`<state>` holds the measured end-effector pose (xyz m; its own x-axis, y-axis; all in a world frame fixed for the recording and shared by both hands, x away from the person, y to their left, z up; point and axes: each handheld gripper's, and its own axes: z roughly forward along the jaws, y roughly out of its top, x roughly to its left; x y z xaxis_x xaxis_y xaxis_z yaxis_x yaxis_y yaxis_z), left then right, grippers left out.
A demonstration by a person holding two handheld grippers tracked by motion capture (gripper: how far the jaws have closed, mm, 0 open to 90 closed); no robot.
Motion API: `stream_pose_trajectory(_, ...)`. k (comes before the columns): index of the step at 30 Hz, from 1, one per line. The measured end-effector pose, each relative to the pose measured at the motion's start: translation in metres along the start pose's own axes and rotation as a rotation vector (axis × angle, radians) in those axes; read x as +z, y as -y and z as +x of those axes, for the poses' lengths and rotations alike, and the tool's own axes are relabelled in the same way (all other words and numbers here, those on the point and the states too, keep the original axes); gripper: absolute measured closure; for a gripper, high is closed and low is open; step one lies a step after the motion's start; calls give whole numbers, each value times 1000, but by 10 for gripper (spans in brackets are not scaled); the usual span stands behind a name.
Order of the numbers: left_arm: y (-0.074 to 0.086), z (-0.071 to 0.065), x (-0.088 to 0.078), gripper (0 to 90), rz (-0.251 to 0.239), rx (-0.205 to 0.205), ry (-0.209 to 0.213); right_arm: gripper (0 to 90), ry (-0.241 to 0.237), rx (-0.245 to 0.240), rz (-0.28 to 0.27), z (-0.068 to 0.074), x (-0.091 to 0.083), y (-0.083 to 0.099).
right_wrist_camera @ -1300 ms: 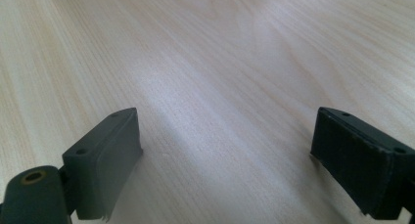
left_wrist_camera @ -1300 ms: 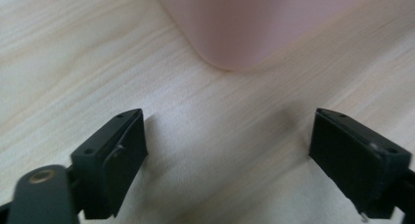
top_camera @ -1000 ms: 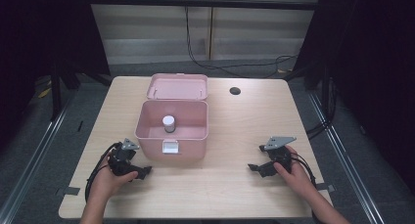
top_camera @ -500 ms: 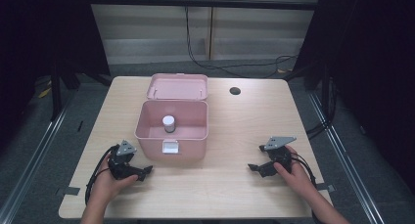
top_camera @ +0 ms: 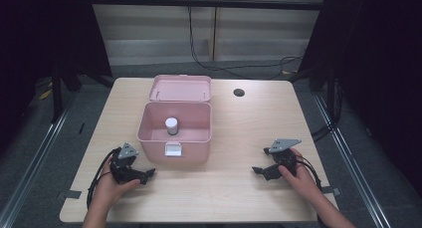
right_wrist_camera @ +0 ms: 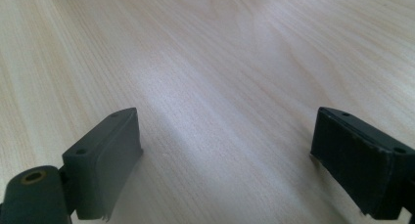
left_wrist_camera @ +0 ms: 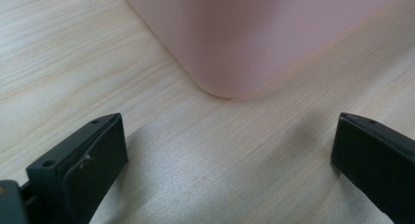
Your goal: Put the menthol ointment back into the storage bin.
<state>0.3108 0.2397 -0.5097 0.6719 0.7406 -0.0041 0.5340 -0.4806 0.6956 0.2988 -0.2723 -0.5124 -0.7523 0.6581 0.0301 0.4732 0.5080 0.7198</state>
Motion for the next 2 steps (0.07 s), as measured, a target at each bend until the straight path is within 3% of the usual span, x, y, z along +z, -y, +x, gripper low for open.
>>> stream_pose_trajectory(2, 0, 0, 0, 0, 1, 0, 1, 104, 0, 0, 0, 0, 0, 0)
